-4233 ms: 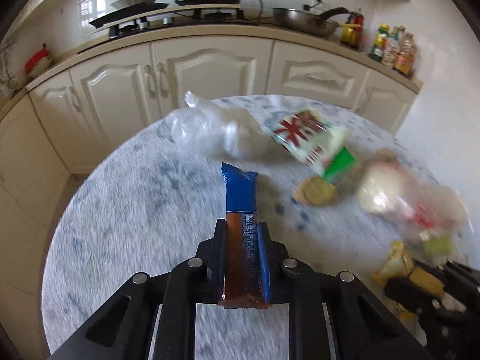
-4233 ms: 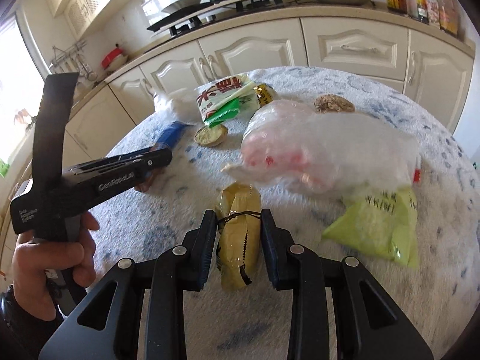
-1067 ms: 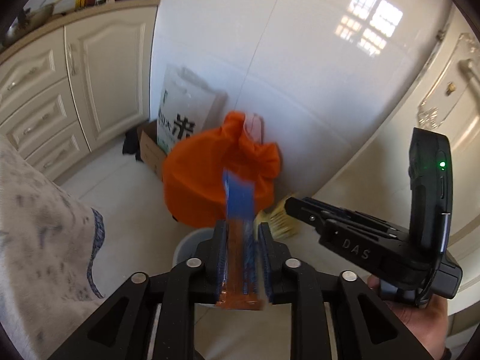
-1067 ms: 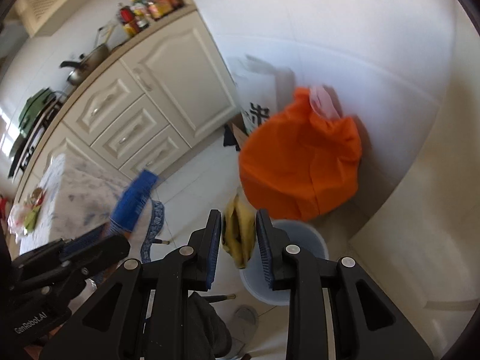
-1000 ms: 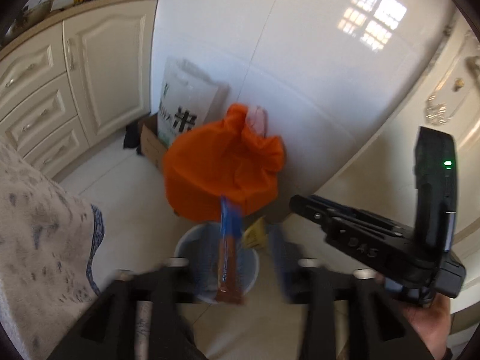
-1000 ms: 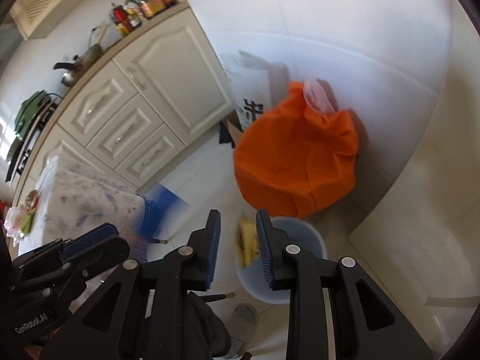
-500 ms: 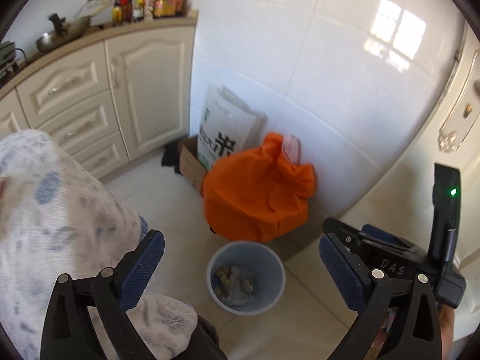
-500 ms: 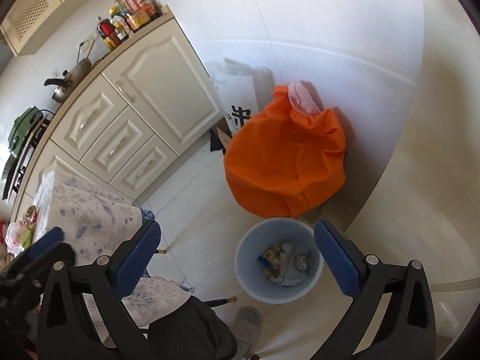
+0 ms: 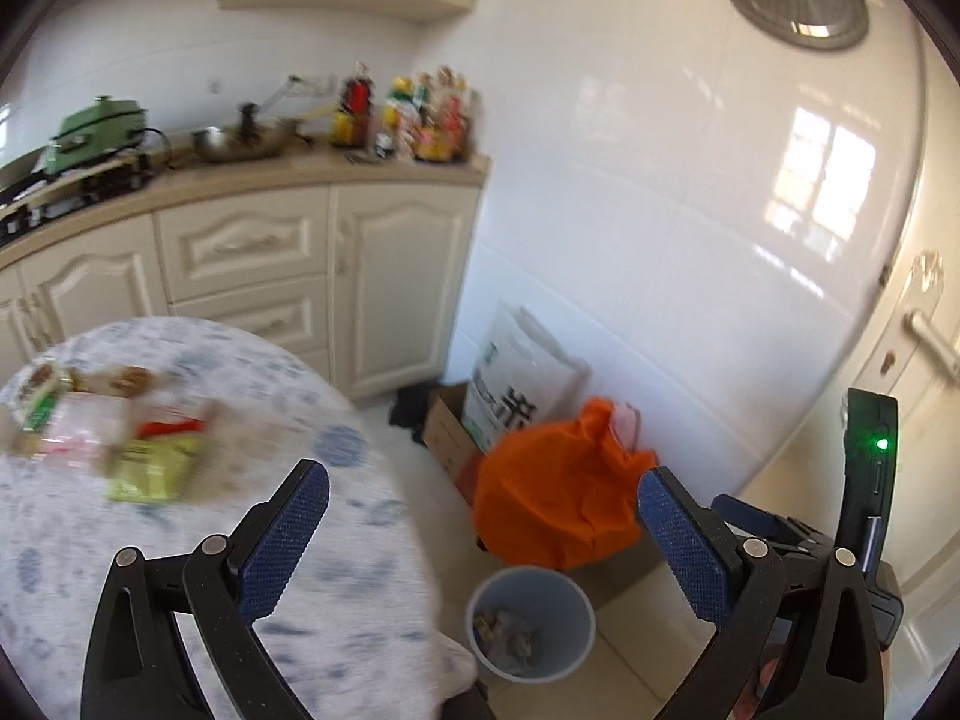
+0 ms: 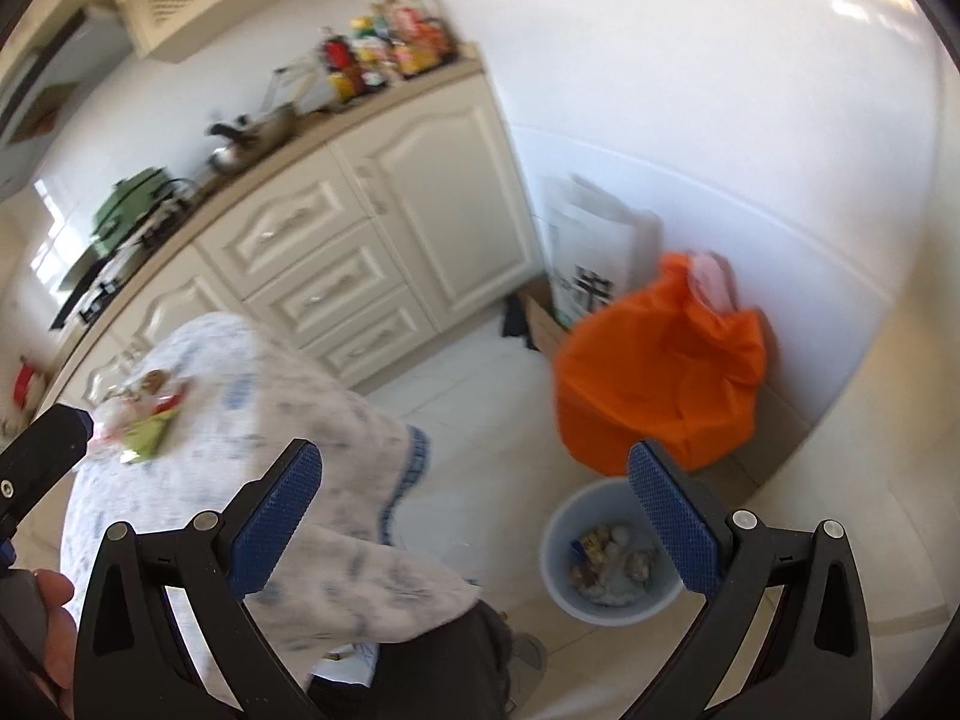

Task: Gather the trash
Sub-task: 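Return both open tools to the table above the remaining trash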

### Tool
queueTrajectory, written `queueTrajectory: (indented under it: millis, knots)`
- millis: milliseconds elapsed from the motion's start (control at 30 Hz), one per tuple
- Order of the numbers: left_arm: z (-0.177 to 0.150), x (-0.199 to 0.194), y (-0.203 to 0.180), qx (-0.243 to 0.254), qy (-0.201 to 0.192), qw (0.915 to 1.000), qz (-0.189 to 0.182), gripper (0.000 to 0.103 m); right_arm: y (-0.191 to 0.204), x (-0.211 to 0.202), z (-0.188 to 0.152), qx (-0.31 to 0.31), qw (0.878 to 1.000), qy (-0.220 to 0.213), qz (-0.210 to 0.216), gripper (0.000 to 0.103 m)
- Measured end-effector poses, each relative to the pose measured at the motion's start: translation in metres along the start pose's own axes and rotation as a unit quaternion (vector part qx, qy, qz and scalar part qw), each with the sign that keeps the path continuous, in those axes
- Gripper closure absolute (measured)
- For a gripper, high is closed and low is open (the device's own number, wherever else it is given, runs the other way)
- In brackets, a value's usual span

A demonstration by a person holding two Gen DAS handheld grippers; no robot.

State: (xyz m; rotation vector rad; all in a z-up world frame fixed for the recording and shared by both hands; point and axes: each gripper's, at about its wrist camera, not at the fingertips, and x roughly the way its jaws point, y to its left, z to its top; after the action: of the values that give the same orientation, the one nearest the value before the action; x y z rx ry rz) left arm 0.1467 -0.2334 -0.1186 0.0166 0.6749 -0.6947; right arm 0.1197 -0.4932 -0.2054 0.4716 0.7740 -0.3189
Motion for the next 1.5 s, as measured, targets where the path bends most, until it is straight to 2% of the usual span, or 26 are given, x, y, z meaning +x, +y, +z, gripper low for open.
queueTrajectory:
  millis: [133, 333, 533, 800, 867, 1067, 1267, 1367, 1500]
  knots:
    - [-0.01, -0.05, 0.034, -0.016, -0.032, 0.9991, 0.024, 0.001, 0.043, -0.011, 0.002, -0.027, 0.999, -0.021, 0.02, 0.0]
    - [-0.028, -0.104, 0.072, -0.035, -0.065, 0.9951, 0.065, 0.001, 0.104, -0.022, 0.001, -0.064, 0.996, -0.04, 0.053, 0.0]
    - [-0.044, -0.154, 0.102, -0.053, -0.097, 0.9876, 0.112, 0.001, 0.154, -0.03, -0.003, -0.093, 0.991, -0.062, 0.074, 0.0]
    - [-0.065, -0.203, 0.117, -0.056, -0.127, 0.9736, 0.181, 0.001, 0.222, -0.036, -0.01, -0.151, 0.981, -0.08, 0.09, 0.0]
    - [-0.066, -0.21, 0.123, -0.057, -0.131, 0.9694, 0.2, 0.001, 0.238, -0.036, -0.012, -0.171, 0.978, -0.085, 0.089, 0.0]
    - [-0.069, -0.209, 0.135, -0.067, -0.128, 0.9635, 0.225, 0.001, 0.278, -0.029, -0.02, -0.206, 0.969, -0.084, 0.104, 0.0]
    - [-0.061, -0.197, 0.153, -0.075, -0.117, 0.9612, 0.238, 0.001, 0.296, -0.01, -0.026, -0.223, 0.967, -0.068, 0.104, 0.0]
    - [-0.056, -0.187, 0.164, -0.079, -0.107, 0.9612, 0.242, 0.001, 0.3, 0.012, -0.03, -0.231, 0.967, -0.045, 0.099, 0.0]
    - [-0.05, -0.168, 0.182, -0.087, -0.087, 0.9618, 0.245, 0.001, 0.305, 0.055, -0.041, -0.239, 0.967, 0.008, 0.092, 0.0]
